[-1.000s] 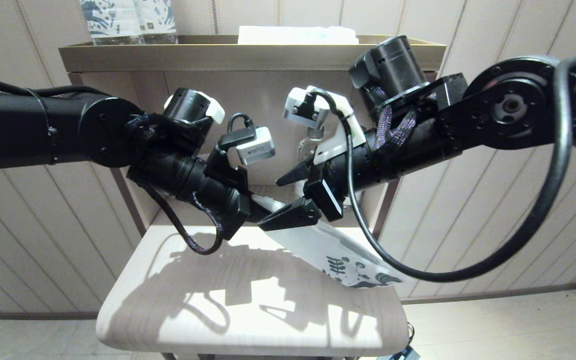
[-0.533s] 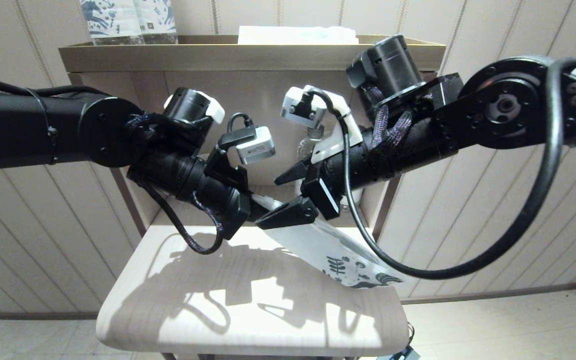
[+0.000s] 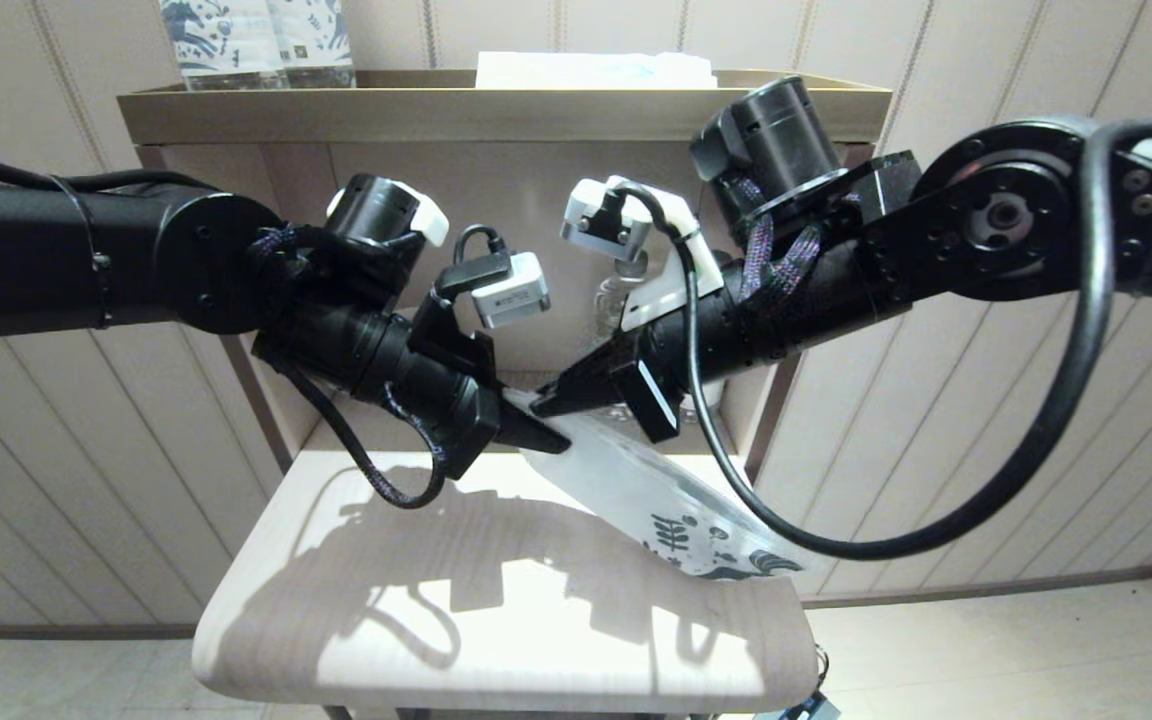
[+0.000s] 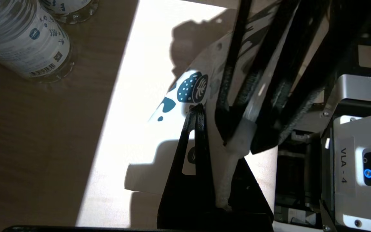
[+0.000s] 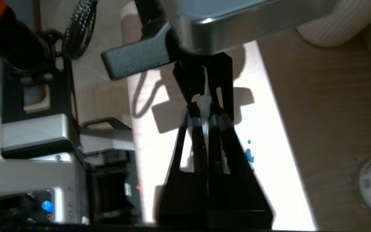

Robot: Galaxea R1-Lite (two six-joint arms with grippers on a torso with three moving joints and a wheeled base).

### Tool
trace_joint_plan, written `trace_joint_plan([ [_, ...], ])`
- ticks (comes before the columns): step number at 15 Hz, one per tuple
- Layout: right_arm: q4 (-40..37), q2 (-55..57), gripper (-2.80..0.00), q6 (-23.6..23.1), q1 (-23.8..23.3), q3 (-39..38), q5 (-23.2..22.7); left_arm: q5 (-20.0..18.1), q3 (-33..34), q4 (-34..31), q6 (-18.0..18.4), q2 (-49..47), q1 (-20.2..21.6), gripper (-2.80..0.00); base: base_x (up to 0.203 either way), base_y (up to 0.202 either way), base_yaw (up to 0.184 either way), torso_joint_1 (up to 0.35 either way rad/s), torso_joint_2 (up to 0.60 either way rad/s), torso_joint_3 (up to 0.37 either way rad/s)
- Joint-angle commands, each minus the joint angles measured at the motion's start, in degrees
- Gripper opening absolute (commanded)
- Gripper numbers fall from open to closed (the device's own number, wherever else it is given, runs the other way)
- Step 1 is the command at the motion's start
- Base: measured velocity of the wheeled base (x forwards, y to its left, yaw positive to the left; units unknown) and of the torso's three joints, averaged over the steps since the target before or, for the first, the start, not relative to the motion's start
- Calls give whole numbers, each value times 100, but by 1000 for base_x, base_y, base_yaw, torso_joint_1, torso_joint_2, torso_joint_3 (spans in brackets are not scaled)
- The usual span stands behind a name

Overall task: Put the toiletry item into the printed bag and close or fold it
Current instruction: Close the strorage bag and place it on the desk

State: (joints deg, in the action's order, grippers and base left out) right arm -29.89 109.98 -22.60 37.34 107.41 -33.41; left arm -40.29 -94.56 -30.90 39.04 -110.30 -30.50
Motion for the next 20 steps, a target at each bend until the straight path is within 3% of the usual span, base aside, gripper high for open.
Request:
trace_joint_plan([
  [1,-8,14,-280,-16,1,25,-25,-23,8,-13,25,17,0,-280,0,0,0,0,0,0],
  [6,-11,-32,-280,-34,-16,-59,-25,-23,8,-22,25,35,0,-280,0,0,0,0,0,0],
  [20,8,-897,-280,-123,-501,-1413,-8,-32,35,-22,25,44,0,-280,0,0,0,0,0,0],
])
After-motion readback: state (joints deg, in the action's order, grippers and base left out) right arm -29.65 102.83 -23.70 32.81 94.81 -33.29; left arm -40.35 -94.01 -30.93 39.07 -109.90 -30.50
